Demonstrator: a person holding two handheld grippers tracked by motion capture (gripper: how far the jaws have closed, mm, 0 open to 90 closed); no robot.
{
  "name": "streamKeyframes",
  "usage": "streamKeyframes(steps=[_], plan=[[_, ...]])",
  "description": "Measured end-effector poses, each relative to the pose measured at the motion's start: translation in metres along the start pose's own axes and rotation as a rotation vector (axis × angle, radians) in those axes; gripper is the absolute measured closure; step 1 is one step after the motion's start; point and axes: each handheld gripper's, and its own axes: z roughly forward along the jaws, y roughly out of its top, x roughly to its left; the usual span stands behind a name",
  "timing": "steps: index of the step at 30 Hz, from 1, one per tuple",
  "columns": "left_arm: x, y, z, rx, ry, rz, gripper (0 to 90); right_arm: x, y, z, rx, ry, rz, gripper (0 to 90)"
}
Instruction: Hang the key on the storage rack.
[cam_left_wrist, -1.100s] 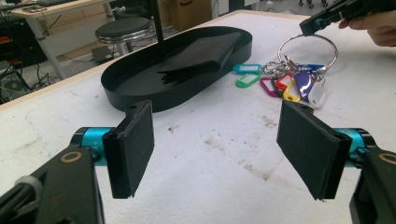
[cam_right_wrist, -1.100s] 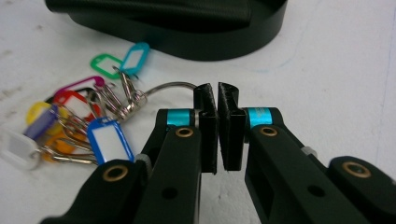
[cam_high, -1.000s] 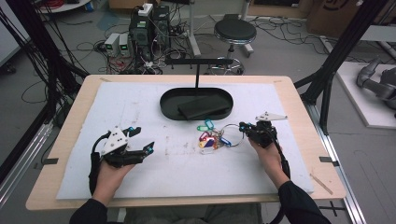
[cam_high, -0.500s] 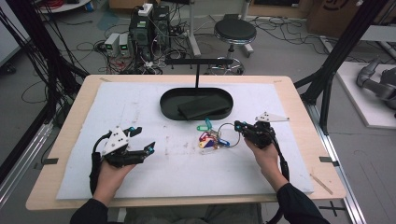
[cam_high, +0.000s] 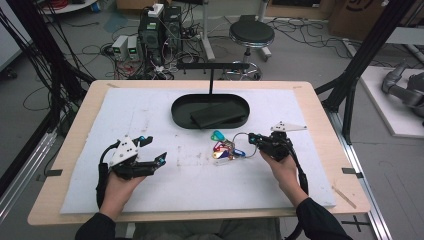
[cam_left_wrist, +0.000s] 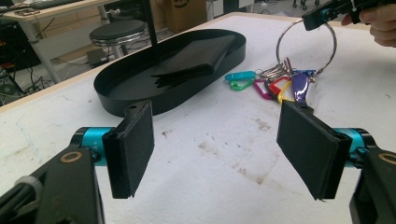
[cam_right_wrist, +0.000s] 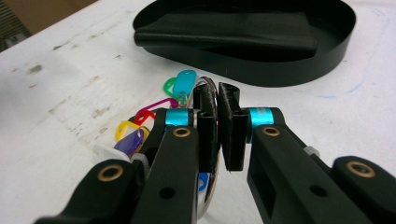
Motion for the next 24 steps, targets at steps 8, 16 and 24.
streamKeyframes(steps=[8, 16, 24], plan=[[0.0, 0.0, 0.0, -0.002, -0.007, -0.006, 27.6, 0.007, 0.011, -0.006, -0.019, 0.039, -0.068, 87.9], [0.003, -0.001, -0.001, -0.007, -0.007, -0.014, 27.6, 0.006, 0.026, -0.017, -0.056, 0.087, -0.092, 87.9], [0.003, -0.001, 0.0, -0.006, -0.015, -0.013, 27.6, 0.005, 0.043, -0.024, -0.083, 0.113, -0.116, 88.0]])
